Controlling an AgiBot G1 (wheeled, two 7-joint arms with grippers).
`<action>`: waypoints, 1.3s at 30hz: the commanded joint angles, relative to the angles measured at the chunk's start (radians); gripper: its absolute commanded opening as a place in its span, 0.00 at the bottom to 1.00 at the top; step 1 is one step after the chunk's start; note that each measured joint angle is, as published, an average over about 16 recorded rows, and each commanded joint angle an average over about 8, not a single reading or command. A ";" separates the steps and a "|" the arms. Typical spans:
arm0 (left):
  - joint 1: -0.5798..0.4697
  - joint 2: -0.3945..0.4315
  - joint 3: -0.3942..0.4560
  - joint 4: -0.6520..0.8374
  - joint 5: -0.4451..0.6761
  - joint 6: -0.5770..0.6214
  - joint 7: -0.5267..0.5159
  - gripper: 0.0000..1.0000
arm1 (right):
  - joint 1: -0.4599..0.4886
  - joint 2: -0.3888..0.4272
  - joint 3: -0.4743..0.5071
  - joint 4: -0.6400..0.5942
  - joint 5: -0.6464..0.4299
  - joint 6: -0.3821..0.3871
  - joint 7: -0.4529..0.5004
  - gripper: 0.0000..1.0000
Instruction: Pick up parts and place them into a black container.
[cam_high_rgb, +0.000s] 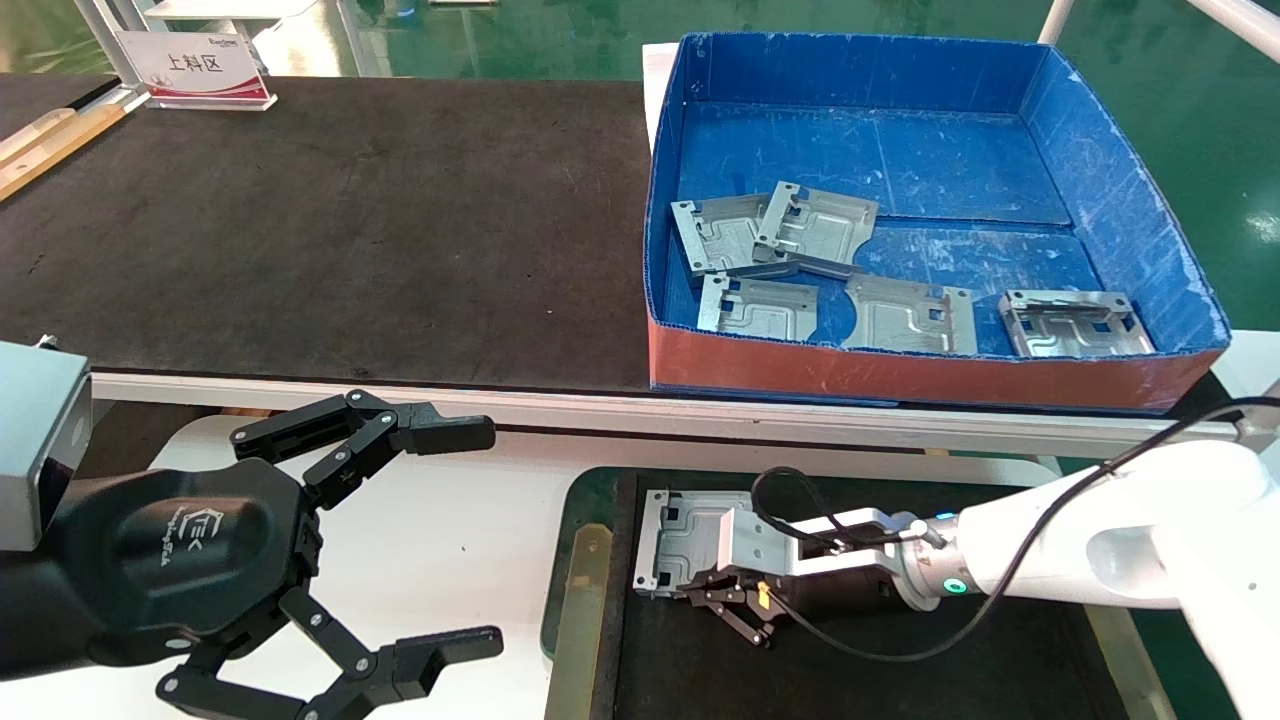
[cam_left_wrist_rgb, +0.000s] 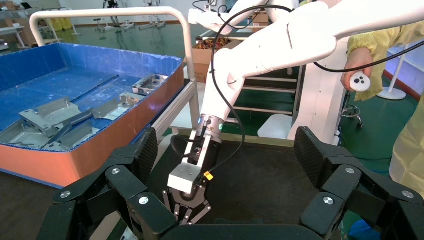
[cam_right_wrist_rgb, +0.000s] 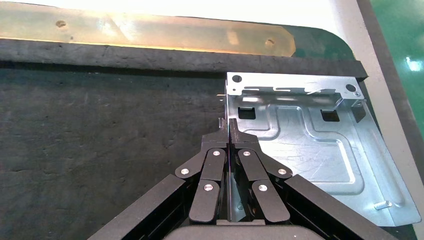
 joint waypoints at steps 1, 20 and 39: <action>0.000 0.000 0.000 0.000 0.000 0.000 0.000 1.00 | -0.001 -0.002 0.000 -0.001 0.000 0.005 -0.001 0.06; 0.000 0.000 0.000 0.000 0.000 0.000 0.000 1.00 | 0.017 0.003 0.002 0.003 0.002 -0.017 -0.031 1.00; 0.000 0.000 0.000 0.000 0.000 0.000 0.000 1.00 | 0.116 0.157 0.052 0.098 0.094 -0.315 0.019 1.00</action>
